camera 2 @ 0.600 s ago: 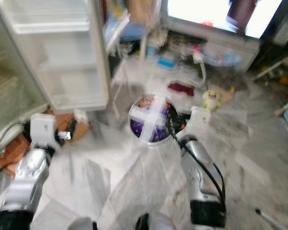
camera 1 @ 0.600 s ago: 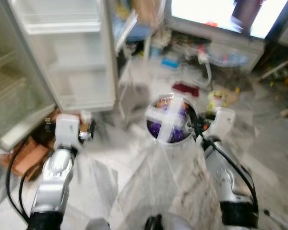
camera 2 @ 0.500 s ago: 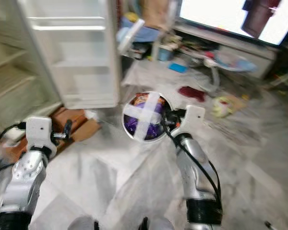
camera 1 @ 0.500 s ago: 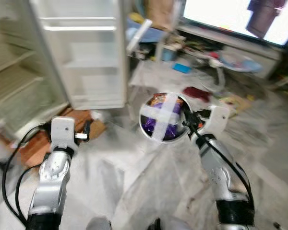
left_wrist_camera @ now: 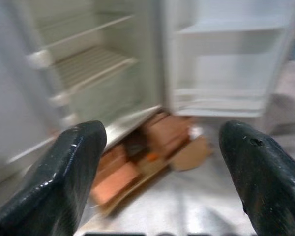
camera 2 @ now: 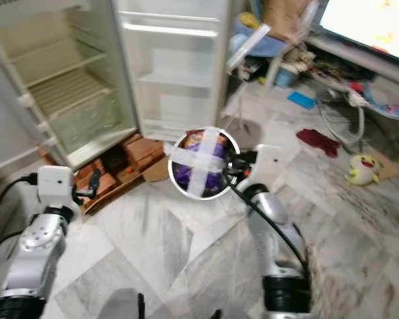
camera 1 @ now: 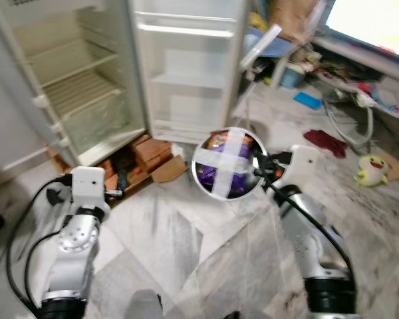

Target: Restocking fridge

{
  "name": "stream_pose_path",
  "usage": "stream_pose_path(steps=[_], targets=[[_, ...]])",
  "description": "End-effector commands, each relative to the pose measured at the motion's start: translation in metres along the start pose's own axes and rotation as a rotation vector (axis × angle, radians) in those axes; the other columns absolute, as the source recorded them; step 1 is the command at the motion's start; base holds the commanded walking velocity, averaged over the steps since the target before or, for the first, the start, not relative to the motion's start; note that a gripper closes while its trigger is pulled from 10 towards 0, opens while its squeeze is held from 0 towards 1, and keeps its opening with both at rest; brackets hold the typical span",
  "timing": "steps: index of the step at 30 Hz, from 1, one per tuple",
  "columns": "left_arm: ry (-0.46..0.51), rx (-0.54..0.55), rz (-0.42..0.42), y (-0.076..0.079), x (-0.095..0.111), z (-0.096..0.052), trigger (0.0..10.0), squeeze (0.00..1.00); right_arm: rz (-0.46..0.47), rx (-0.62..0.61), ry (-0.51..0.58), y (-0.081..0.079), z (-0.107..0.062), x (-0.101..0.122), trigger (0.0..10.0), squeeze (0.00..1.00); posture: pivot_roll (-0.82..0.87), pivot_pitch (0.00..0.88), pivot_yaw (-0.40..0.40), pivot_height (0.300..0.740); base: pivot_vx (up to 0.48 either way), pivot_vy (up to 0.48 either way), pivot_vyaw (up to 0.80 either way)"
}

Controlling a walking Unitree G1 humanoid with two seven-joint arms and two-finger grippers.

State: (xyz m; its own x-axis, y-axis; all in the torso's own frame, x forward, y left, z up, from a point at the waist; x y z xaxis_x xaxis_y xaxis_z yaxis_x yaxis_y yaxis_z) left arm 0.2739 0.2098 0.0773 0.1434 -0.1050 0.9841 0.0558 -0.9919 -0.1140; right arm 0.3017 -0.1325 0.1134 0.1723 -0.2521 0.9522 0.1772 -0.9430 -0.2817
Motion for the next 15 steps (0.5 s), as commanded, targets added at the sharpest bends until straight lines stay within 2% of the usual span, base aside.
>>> stream_pose_path(steps=[1,3,10,15], targets=[[-0.01,0.024,-0.025,0.0016,-0.0006,0.0009,10.0,0.0,-0.014,0.036,0.07,-0.0051,-0.0001,0.0187,10.0,0.0,-0.02,0.06,-0.07,0.74,0.337,0.341,0.78],[-0.023,0.037,-0.043,0.0005,-0.0026,0.0009,10.0,0.0,-0.022,0.051,0.073,-0.0075,0.0009,0.0204,10.0,0.0,-0.03,0.06,-0.071,0.74,0.341,0.337,0.78],[-0.02,0.054,-0.024,-0.0026,-0.0034,0.0024,10.0,0.0,-0.044,0.061,0.068,-0.0081,0.0029,0.0191,10.0,0.0,-0.02,0.062,-0.074,0.74,0.357,0.32,0.78],[-0.023,0.048,-0.021,-0.0018,-0.0033,0.0033,10.0,0.0,-0.045,0.05,0.06,-0.0075,0.0032,0.0188,10.0,0.0,-0.03,0.062,-0.074,0.74,0.47,0.0,0.39]])
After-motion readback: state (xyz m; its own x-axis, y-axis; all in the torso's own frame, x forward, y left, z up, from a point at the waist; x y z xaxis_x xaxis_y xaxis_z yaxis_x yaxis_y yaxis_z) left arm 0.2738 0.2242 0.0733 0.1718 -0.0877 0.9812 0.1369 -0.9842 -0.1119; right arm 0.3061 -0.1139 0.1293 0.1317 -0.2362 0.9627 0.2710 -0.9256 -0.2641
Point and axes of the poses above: a point about 5 cm out from each wrist's last joint towards the gripper, its own z axis pointing out of the wrist towards the gripper, its own x axis along the axis of the wrist's last joint, y = z × x, the point moved 1 cm from there along z, pointing out of the wrist towards the gripper, and after that the axes turned 2 degrees about -z, right-handed, at the moved point
